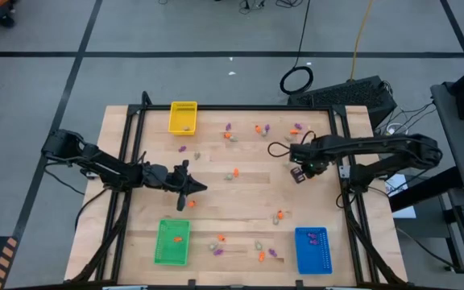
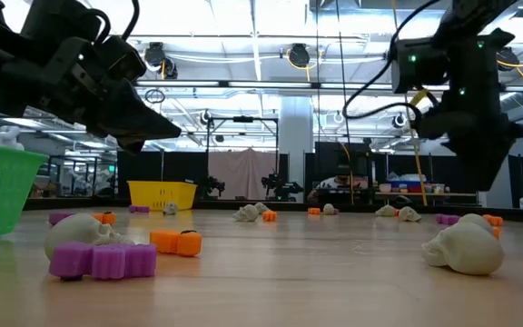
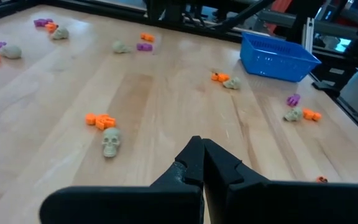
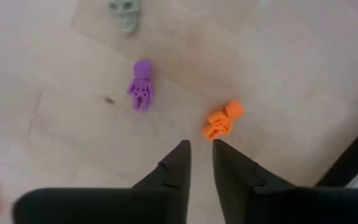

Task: Sort Halloween decoration
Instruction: Put the orange skeleton toy into the green bin

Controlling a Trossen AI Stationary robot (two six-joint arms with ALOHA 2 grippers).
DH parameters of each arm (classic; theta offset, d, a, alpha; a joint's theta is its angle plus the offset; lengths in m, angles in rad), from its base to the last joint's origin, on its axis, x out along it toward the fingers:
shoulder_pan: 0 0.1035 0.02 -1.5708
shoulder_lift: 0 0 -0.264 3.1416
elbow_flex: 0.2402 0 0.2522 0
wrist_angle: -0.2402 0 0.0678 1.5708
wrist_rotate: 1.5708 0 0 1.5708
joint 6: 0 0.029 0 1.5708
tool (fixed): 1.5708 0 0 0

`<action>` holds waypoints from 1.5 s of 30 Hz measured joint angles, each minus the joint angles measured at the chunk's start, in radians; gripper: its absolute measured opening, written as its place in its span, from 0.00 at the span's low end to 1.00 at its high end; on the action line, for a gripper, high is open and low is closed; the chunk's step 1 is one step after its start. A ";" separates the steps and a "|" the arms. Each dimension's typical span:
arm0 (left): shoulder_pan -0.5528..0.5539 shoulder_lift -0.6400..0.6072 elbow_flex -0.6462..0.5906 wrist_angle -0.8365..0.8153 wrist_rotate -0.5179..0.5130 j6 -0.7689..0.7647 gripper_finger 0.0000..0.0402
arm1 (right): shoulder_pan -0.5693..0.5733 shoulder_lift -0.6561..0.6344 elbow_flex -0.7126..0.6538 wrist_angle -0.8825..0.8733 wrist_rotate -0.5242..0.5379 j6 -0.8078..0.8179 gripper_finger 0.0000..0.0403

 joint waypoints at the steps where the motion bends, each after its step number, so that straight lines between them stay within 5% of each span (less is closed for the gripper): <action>1: 0.000 0.000 0.000 0.000 0.000 0.000 0.00 | 0.000 0.007 -0.009 0.008 0.008 0.034 0.19; 10: -0.001 0.000 0.000 -0.025 0.003 0.018 0.00 | -0.017 0.063 -0.137 0.138 0.009 0.177 0.28; 27: -0.001 0.000 0.000 -0.027 -0.002 0.025 0.00 | -0.043 0.057 -0.166 0.231 0.051 -0.029 0.02; 37: 0.040 0.000 0.000 -0.020 -0.005 0.048 0.00 | 0.162 0.044 0.004 0.276 0.143 -0.033 0.02; 45: 0.120 0.000 0.000 -0.023 -0.003 0.055 0.00 | 0.423 0.215 0.170 0.631 0.236 -0.153 0.02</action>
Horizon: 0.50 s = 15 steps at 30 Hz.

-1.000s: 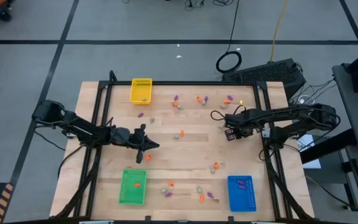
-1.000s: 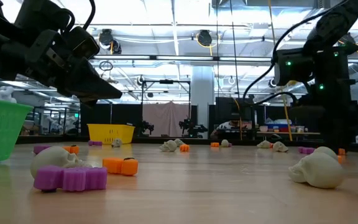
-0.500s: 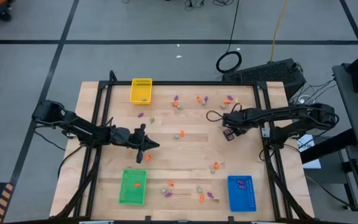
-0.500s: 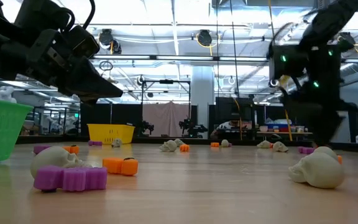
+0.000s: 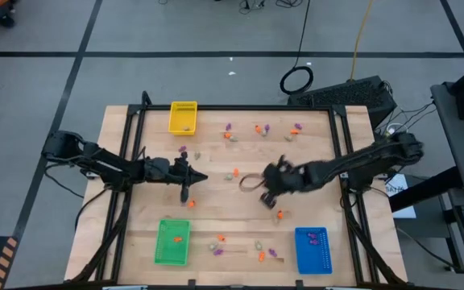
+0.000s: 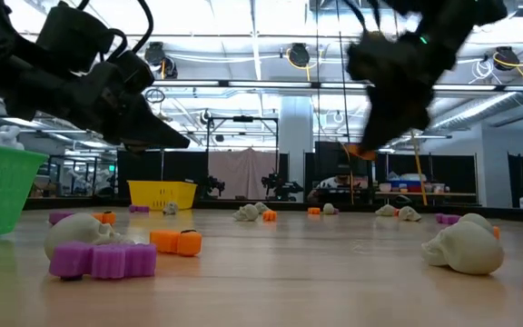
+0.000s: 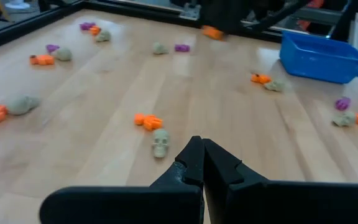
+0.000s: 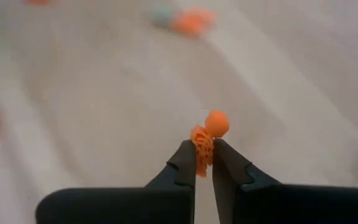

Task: Sort Halloween decoration
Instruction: Put the orange skeleton toy into the green bin

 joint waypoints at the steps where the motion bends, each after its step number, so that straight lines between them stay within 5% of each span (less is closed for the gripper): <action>1: 0.007 0.000 0.000 0.000 0.000 0.000 0.00 | 0.024 0.043 0.038 0.036 0.015 -0.035 0.02; 15: 0.088 0.000 0.000 -0.004 -0.047 -0.033 0.00 | 0.143 0.657 0.772 0.158 0.053 -0.472 0.02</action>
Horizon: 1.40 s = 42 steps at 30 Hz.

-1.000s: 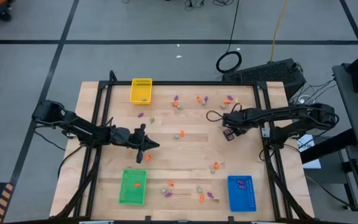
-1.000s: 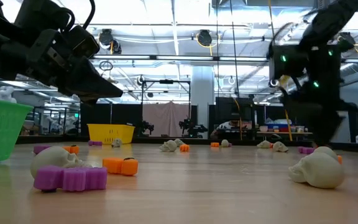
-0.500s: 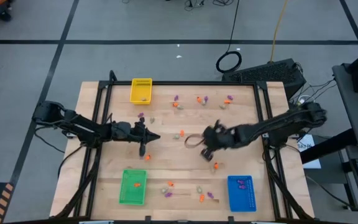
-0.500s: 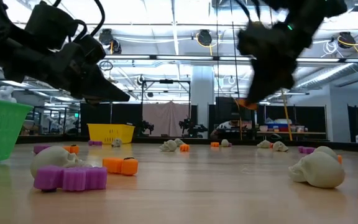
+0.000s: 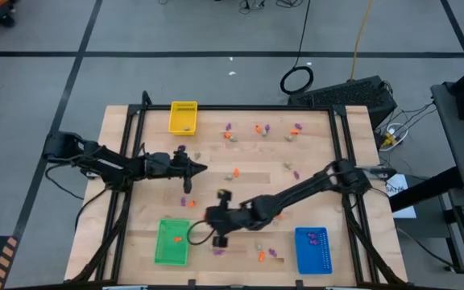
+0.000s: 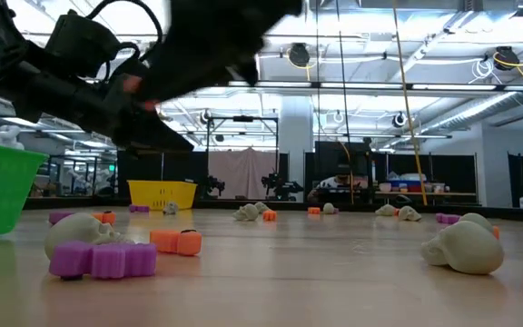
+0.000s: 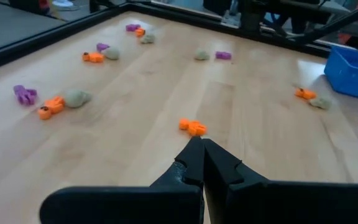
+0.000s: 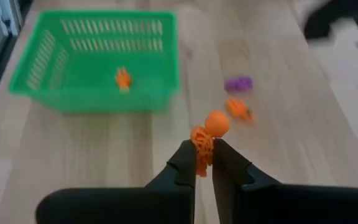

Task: Sort Halloween decoration
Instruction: Put the orange skeleton toy into the green bin, then put the gray skull toy into the yellow bin

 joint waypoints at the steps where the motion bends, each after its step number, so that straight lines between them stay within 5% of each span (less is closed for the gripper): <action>1: 0.005 0.000 0.000 0.000 0.000 0.001 0.00 | -0.002 0.027 0.039 0.001 -0.019 -0.010 0.02; 11: 0.048 0.000 0.000 -0.056 -0.029 0.017 0.00 | -0.038 0.268 0.376 0.001 -0.113 -0.102 0.02; 20: 0.048 0.000 0.000 -0.065 -0.029 0.027 0.00 | -0.068 0.351 0.435 0.012 -0.262 -0.048 0.08; 36: 0.048 0.000 0.000 -0.068 -0.029 0.027 0.00 | -0.073 0.331 0.435 0.019 -0.257 -0.093 0.42; 42: 0.048 0.000 0.006 -0.071 -0.029 0.026 0.00 | -0.057 0.248 0.436 -0.096 -0.083 -0.188 0.31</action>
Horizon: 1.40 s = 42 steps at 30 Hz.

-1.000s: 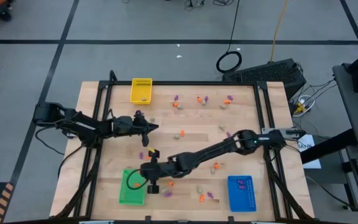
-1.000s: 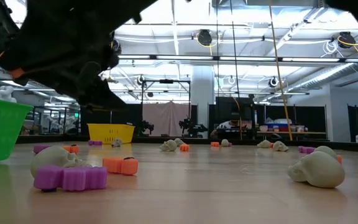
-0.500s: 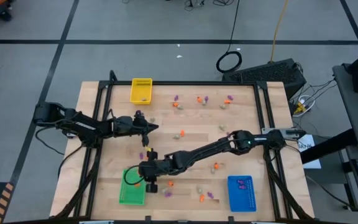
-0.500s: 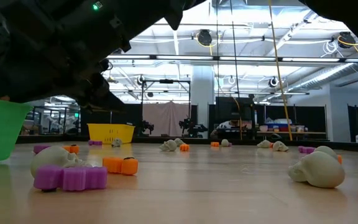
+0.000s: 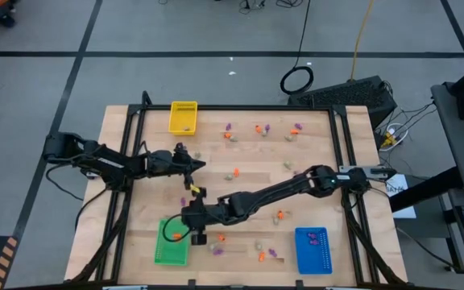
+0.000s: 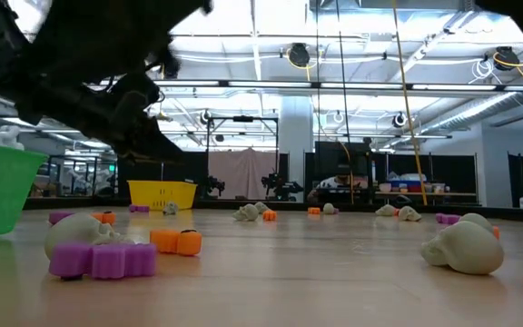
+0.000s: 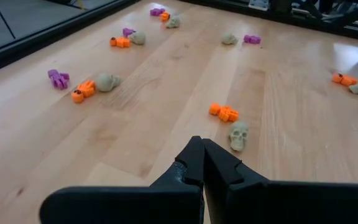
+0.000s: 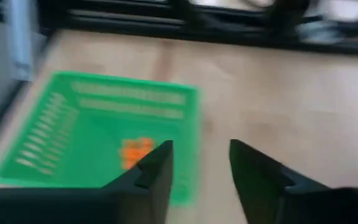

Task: Sort Halloween decoration
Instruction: Put the gray skull toy into the yellow bin

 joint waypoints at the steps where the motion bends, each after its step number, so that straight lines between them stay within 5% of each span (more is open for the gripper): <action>1: 0.000 0.000 0.005 -0.003 0.000 0.000 0.00 | 0.004 -0.011 0.001 -0.019 0.049 -0.017 0.25; 5: 0.000 0.000 0.041 -0.055 0.023 0.029 0.00 | 0.013 -0.022 0.001 -0.111 0.188 -0.062 0.03; 9: 0.002 0.000 0.094 -0.153 0.051 0.063 0.00 | 0.006 -0.022 -0.020 -0.118 0.225 -0.055 0.01; 18: 0.054 0.000 0.206 -0.408 0.103 0.155 0.00 | 0.007 -0.088 -0.329 0.254 0.233 -0.085 0.00; 28: 0.156 0.000 0.427 -0.798 0.200 0.274 0.00 | 0.006 -0.433 -0.930 0.719 0.267 -0.066 0.00; 34: 0.230 0.016 0.627 -1.034 0.245 0.366 0.00 | 0.000 -0.644 -1.136 0.697 0.382 -0.067 0.00; 42: 0.289 0.168 0.878 -1.267 0.265 0.466 0.00 | -0.042 -0.895 -1.347 0.642 0.376 -0.058 0.00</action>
